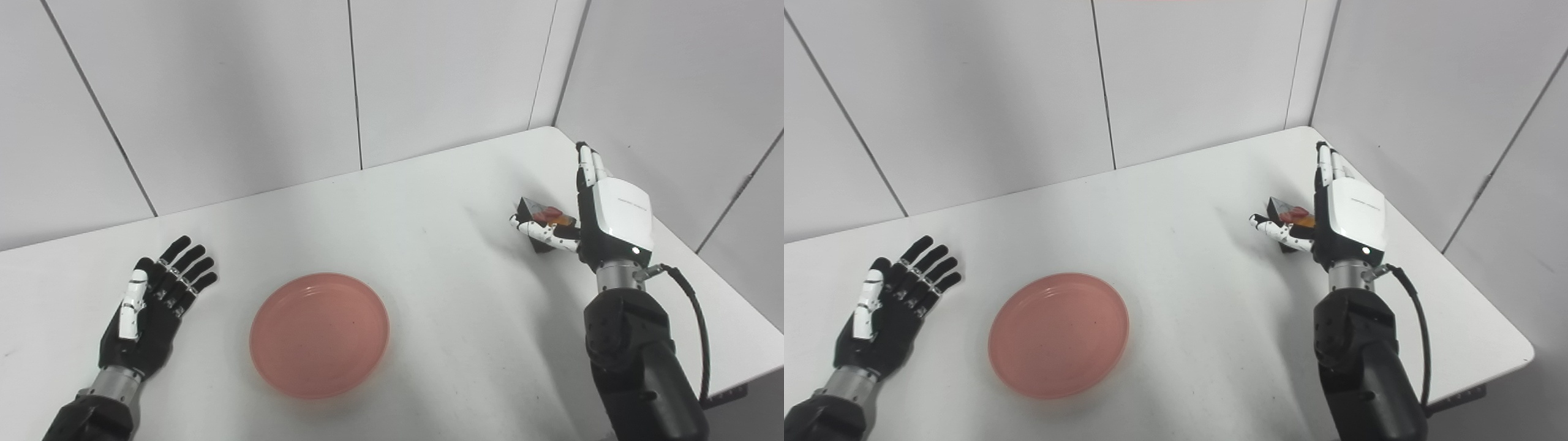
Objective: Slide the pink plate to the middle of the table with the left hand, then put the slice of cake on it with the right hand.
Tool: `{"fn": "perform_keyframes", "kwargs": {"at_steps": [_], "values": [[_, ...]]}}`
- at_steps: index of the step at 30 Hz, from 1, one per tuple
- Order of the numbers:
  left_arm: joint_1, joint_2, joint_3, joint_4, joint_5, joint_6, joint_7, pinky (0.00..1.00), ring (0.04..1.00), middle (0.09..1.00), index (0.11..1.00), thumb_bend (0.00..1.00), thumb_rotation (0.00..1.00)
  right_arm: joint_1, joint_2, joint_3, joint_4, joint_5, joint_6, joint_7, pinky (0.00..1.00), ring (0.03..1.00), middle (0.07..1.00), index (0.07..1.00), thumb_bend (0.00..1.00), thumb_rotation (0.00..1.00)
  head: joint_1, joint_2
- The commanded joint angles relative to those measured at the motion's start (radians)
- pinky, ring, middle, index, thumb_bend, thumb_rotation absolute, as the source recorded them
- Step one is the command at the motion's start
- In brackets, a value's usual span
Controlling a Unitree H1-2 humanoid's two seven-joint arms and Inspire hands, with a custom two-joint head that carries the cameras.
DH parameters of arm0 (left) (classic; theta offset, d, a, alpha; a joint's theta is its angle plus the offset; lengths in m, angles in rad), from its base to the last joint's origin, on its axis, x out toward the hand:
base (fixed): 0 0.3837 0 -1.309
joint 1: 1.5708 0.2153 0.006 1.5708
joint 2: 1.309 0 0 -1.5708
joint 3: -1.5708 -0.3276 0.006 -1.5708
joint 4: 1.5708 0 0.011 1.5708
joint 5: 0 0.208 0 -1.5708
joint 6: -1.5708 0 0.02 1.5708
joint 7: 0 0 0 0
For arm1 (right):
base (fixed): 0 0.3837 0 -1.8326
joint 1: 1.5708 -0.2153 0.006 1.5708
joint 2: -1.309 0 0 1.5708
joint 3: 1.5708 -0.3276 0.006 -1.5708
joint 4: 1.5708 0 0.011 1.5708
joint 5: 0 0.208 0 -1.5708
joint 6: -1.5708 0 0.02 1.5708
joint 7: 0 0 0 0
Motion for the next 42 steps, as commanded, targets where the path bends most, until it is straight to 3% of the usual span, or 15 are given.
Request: {"fn": "perform_keyframes", "kwargs": {"at_steps": [1, 12, 25, 35, 42], "values": [[0.118, 0.032, 0.003, 0.112, 0.042, 0.005, 0.011, 0.81, 0.836, 0.847, 0.827, 0.57, 0.87, -0.039, -0.035, -0.008, 0.009, 0.001, 0.006, -0.03, 0.78, 0.903, 0.977, 1.0, 0.93, 0.64, 0.004, -0.004], [0.106, 0.041, 0.006, 0.152, 0.04, -0.019, 0.0, 0.81, 0.833, 0.847, 0.831, 0.58, 0.86, -0.094, -0.098, 0.012, 0.19, 0.066, -0.014, -0.114, 0.81, 0.893, 0.963, 1.0, 0.94, 0.62, 0.002, 0.006], [0.106, 0.051, 0.004, 0.163, 0.041, -0.031, -0.013, 0.8, 0.825, 0.839, 0.823, 0.58, 0.85, -0.145, -0.135, 0.044, 0.295, 0.138, -0.009, -0.147, 0.78, 0.884, 0.954, 0.997, 0.94, 0.62, -0.001, 0.013], [0.117, 0.054, 0.003, 0.135, 0.039, -0.02, -0.014, 0.8, 0.821, 0.837, 0.822, 0.57, 0.87, -0.195, -0.156, 0.072, 0.356, 0.203, 0.005, -0.115, 0.73, 0.886, 0.961, 0.992, 0.97, 0.68, 0.0, 0.025], [0.121, 0.056, 0.001, 0.126, 0.039, -0.017, -0.018, 0.79, 0.816, 0.833, 0.818, 0.57, 0.86, -0.223, -0.159, 0.086, 0.4, 0.234, 0.007, -0.114, 0.78, 0.912, 0.972, 0.992, 0.97, 0.67, 0.005, 0.033]]}}
